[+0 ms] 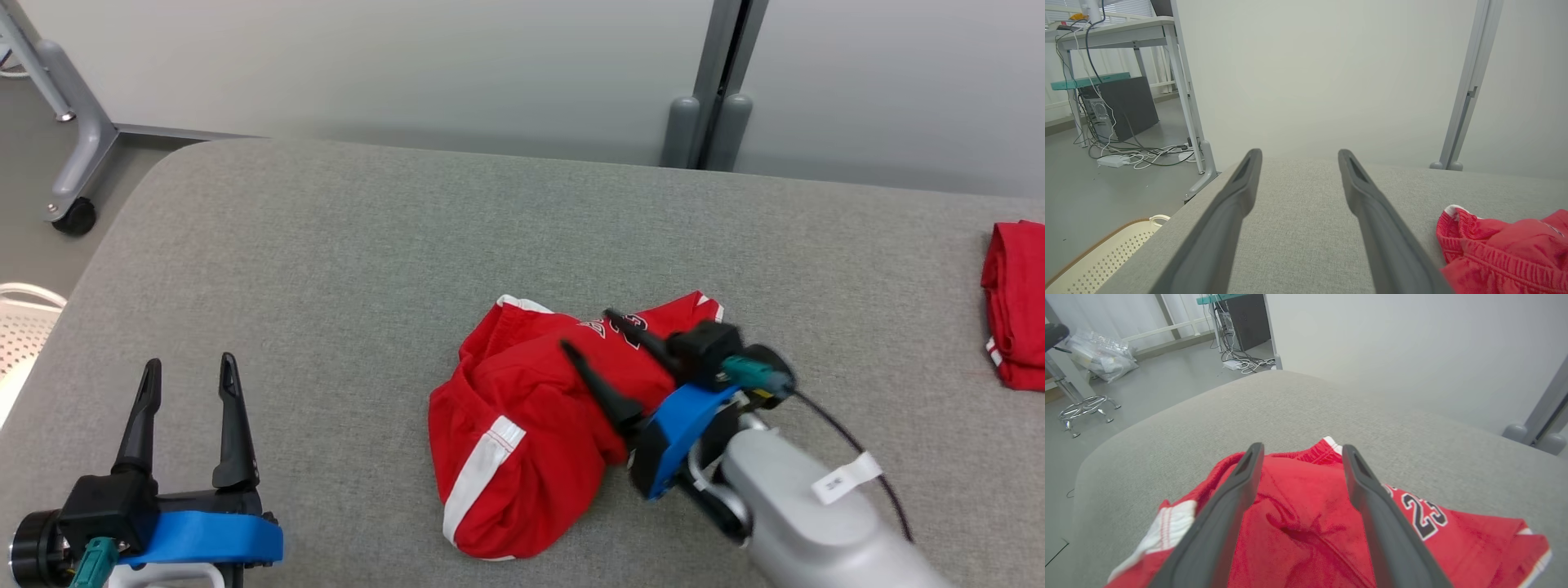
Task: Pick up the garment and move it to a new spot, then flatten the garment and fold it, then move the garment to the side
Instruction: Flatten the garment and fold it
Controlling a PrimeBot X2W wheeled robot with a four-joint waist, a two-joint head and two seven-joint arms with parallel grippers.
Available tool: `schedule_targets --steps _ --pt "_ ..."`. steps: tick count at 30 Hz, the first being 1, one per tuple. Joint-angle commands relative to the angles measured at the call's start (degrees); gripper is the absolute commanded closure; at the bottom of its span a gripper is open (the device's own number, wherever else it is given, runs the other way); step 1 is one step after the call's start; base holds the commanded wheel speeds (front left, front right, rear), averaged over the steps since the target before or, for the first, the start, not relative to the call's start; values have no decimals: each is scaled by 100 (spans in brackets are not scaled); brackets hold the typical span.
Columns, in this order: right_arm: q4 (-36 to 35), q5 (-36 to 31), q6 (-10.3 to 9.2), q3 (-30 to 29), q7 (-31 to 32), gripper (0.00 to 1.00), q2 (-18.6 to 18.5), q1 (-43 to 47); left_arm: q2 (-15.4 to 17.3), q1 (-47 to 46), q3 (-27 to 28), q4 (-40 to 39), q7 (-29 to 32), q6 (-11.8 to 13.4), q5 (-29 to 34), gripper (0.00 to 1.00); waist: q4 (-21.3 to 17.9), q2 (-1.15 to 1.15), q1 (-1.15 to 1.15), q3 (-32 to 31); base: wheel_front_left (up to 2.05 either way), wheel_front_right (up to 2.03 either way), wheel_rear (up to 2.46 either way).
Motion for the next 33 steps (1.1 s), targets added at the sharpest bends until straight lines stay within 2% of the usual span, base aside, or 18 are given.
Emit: schedule_targets --steps 1,3,5,7,10,17,25,26,27,28,33 --pt "-114 -141 1 -398 -31 0 -287 -18 6 23 16 -34 -25 25 30 0 -97 0 0 -36 0 0 0" --pt "-241 -219 1 -811 -32 0 -436 119 -4 51 28 -51 -25 32 52 0 -152 0 0 -40 0 0 0" --pt "-255 -258 2 -982 -33 0 -512 206 -5 63 31 -60 -25 35 60 0 -169 0 0 -42 0 0 0" --pt "-196 -370 1 -1283 -34 0 -692 283 -19 57 23 -70 -25 17 63 0 -178 0 0 -37 0 0 0" --pt "47 -478 1 -1558 -18 0 -754 414 -43 21 -3 -83 -25 -4 92 0 -160 0 0 -16 0 0 0" --pt "821 -637 1 -1674 176 0 -499 319 -80 -99 -19 -84 -25 -54 135 0 -33 0 0 124 0 0 0" --pt "1597 -605 1 -1485 249 0 -148 116 -141 -196 -13 -35 -25 -98 187 0 93 0 0 246 0 0 0" --pt "1641 -560 1 -1444 254 27 -117 98 -151 -202 -11 -28 -25 -96 197 0 95 0 0 249 0 0 0" --pt "1670 -503 1 -1409 241 60 -97 84 -162 -202 -9 -17 -25 -99 205 0 96 0 0 244 0 0 0" --pt "1681 -442 1 -1374 208 100 -73 70 -167 -197 -3 -1 -25 -99 207 0 91 0 0 232 0 0 0" --pt "1546 -204 1 -1295 37 100 -145 67 -165 -91 77 35 -25 -79 213 0 -14 0 0 113 0 0 0"
